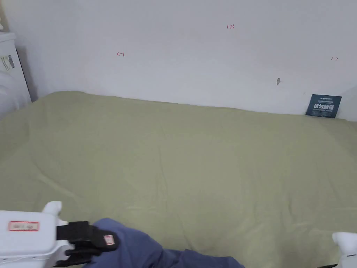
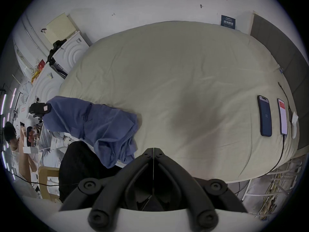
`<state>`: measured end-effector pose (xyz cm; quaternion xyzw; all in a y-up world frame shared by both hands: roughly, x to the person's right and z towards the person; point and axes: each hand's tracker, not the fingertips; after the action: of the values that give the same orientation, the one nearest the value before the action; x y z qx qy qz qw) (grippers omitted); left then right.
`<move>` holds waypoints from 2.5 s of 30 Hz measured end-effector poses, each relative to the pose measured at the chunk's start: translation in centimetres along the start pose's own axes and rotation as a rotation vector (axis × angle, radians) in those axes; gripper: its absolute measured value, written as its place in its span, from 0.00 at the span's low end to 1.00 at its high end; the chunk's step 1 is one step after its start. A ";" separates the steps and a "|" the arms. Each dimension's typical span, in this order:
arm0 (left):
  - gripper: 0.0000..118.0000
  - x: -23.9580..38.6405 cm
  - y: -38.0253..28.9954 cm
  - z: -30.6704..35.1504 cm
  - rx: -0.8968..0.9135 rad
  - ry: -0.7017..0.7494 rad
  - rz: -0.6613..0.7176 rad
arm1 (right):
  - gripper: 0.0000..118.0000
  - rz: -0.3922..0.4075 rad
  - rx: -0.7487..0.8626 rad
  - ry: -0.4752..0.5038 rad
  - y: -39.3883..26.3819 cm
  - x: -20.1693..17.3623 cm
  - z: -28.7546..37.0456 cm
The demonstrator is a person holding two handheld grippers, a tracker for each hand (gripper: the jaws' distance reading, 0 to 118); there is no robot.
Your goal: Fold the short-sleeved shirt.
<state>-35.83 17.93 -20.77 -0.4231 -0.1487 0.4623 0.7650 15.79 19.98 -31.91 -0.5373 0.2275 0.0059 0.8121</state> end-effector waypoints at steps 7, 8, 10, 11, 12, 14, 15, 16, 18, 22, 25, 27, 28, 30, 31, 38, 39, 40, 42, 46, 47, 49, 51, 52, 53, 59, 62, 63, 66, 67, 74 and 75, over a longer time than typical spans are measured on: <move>0.09 4.7 -1.0 -12.1 -0.228 -0.055 -0.109 | 0.00 -0.034 0.029 -0.025 -0.7 1.5 1.6; 0.10 5.0 -1.3 -13.8 -0.265 -0.029 -0.124 | 0.00 -0.038 0.032 -0.029 -0.8 1.7 1.7; 0.30 5.4 -2.1 -16.7 -0.311 -0.025 -0.123 | 0.00 -0.049 0.038 -0.034 -1.1 2.1 1.9; 0.47 5.2 -2.3 -17.6 -0.327 -0.044 -0.111 | 0.00 -0.064 0.037 -0.038 -1.1 2.3 1.8; 0.60 4.9 -2.7 -18.8 -0.333 -0.076 -0.092 | 0.00 -0.070 0.031 -0.042 -1.2 2.5 1.6; 0.67 5.3 -3.3 -20.2 -0.352 -0.156 -0.064 | 0.00 -0.072 0.027 -0.054 -1.5 2.7 1.3; 0.67 5.2 -3.4 -20.4 -0.360 -0.176 -0.069 | 0.00 -0.072 0.021 -0.056 -1.5 2.7 1.2; 0.67 5.1 -3.3 -20.4 -0.363 -0.162 -0.077 | 0.00 -0.072 0.016 -0.056 -1.6 2.8 1.0; 0.66 5.1 -3.3 -19.7 -0.350 -0.118 -0.107 | 0.00 -0.071 0.016 -0.049 -1.7 2.8 1.0; 0.10 3.4 -2.9 -18.1 -0.238 -0.126 -0.088 | 0.00 -0.060 0.021 -0.041 -1.5 2.3 1.1; 0.03 2.1 -3.8 -18.8 -0.228 -0.154 -0.052 | 0.00 -0.047 0.024 -0.027 -1.2 1.8 0.9; 0.03 1.4 -4.8 -20.4 -0.275 -0.198 -0.051 | 0.00 -0.043 0.025 -0.019 -1.0 1.5 0.6; 0.03 1.2 -5.4 -21.2 -0.285 -0.194 -0.049 | 0.00 -0.042 0.025 -0.018 -1.0 1.3 0.4; 0.03 0.9 -7.1 -23.4 -0.316 -0.170 -0.055 | 0.00 -0.040 0.025 -0.013 -0.9 1.0 0.2; 0.03 0.6 -7.7 -24.5 -0.316 -0.154 -0.050 | 0.00 -0.040 0.026 -0.010 -1.0 0.9 0.1; 0.00 -0.3 -8.6 -26.5 -0.293 -0.110 0.037 | 0.00 -0.037 0.024 0.005 -1.2 0.0 -0.7; 0.00 0.3 -8.2 -25.6 -0.297 -0.114 0.027 | 0.00 -0.037 0.022 0.006 -1.2 -0.1 -0.9; 0.00 1.0 -7.8 -24.4 -0.285 -0.149 -0.015 | 0.00 -0.037 0.020 0.010 -1.1 -0.3 -1.2; 0.00 2.6 -6.0 -20.5 -0.235 -0.216 -0.073 | 0.00 -0.046 0.019 0.053 -0.8 -0.7 -2.0; 0.00 2.4 -1.2 -12.5 -0.099 -0.154 -0.145 | 0.00 -0.062 -0.008 0.192 0.2 -2.6 -5.0; 0.00 1.6 -0.2 -10.7 -0.072 -0.114 -0.178 | 0.00 -0.054 -0.024 0.201 0.5 -3.5 -6.0; 0.00 -0.2 1.3 -7.9 -0.048 -0.012 -0.201 | 0.00 -0.036 -0.048 0.245 1.0 -5.2 -7.8; 0.00 -2.1 1.9 -6.0 -0.053 0.043 -0.195 | 0.00 -0.030 -0.081 0.319 1.6 -6.4 -10.0; 0.00 -2.9 2.0 -5.6 -0.056 0.044 -0.194 | 0.00 -0.045 -0.087 0.335 1.7 -6.7 -11.0; 0.00 -3.8 2.0 -5.5 -0.066 0.046 -0.183 | 0.00 -0.060 -0.101 0.344 1.8 -6.9 -12.1; 0.00 -6.9 1.1 -7.2 -0.153 0.038 -0.128 | 0.00 -0.161 -0.157 0.292 0.6 -5.5 -16.2; 0.02 -7.9 1.1 -9.0 -0.233 -0.021 -0.115 | 0.00 -0.064 -0.145 0.231 0.7 -6.6 -15.3; 0.12 -8.2 1.1 -9.5 -0.251 -0.053 -0.114 | 0.00 -0.051 -0.143 0.216 0.6 -6.9 -15.4; 0.98 -8.7 1.0 -11.5 -0.287 -0.106 -0.100 | 0.00 -0.057 -0.150 0.205 0.9 -7.4 -15.4; 1.00 -8.9 0.9 -11.9 -0.284 -0.138 -0.095 | 0.00 -0.055 -0.152 0.201 0.9 -7.5 -15.4; 1.00 -9.8 0.3 -15.4 -0.294 -0.269 -0.047 | 0.00 -0.071 -0.142 0.213 0.6 -7.1 -15.4; 1.00 -9.8 0.2 -15.9 -0.303 -0.240 -0.039 | 0.00 -0.072 -0.141 0.215 0.6 -7.1 -15.4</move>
<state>-31.23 1.70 -28.82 -0.4721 -0.3151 0.4667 0.6782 3.66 8.45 -34.67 -0.5983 0.2927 -0.0649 0.7431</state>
